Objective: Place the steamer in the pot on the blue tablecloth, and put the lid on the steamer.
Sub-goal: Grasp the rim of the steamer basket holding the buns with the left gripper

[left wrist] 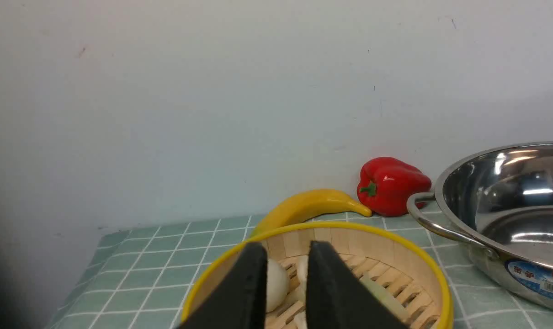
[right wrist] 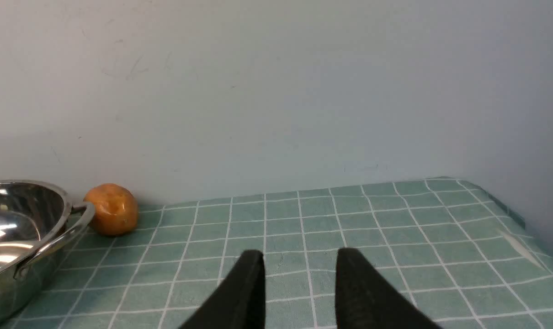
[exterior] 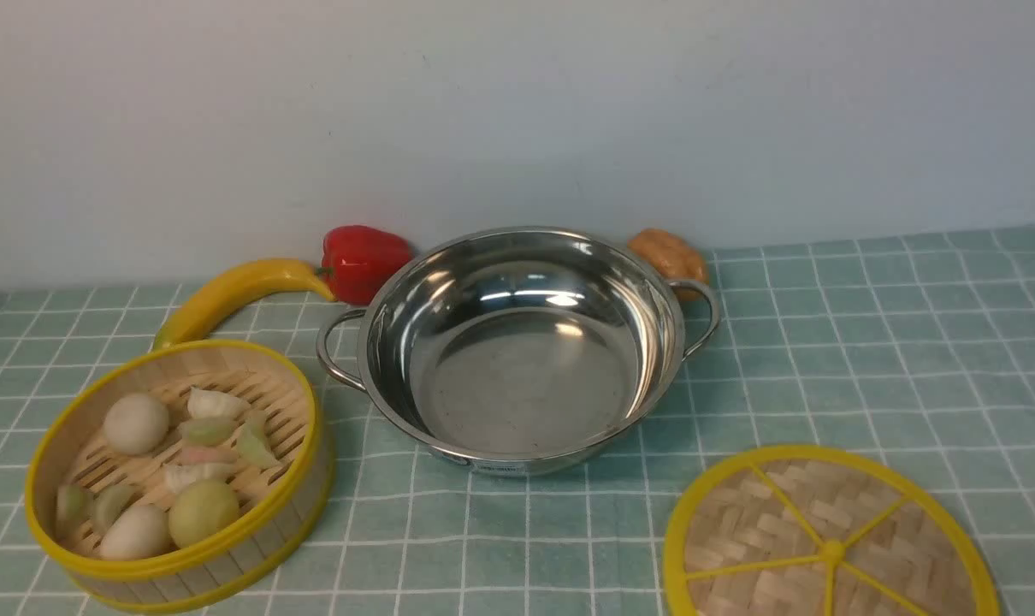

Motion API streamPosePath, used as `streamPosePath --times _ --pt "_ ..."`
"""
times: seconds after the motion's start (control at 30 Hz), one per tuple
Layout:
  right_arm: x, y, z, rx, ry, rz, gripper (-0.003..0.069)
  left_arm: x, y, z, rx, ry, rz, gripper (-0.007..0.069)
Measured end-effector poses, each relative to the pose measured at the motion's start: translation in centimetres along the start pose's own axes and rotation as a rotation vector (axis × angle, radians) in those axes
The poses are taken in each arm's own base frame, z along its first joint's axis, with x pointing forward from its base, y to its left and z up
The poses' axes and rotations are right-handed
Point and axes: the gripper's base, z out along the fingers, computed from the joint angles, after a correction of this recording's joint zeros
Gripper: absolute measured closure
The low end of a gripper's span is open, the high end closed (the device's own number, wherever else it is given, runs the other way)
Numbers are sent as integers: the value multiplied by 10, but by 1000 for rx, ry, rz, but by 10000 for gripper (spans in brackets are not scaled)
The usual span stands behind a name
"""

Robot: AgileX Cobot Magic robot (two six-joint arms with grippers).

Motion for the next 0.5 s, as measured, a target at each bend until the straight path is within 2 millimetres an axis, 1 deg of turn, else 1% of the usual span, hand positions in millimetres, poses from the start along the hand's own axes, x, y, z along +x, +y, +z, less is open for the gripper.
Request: streamPosePath --times 0.5 --pt "0 0 0 0 0 0 419 0 -1 0 11 -1 0 485"
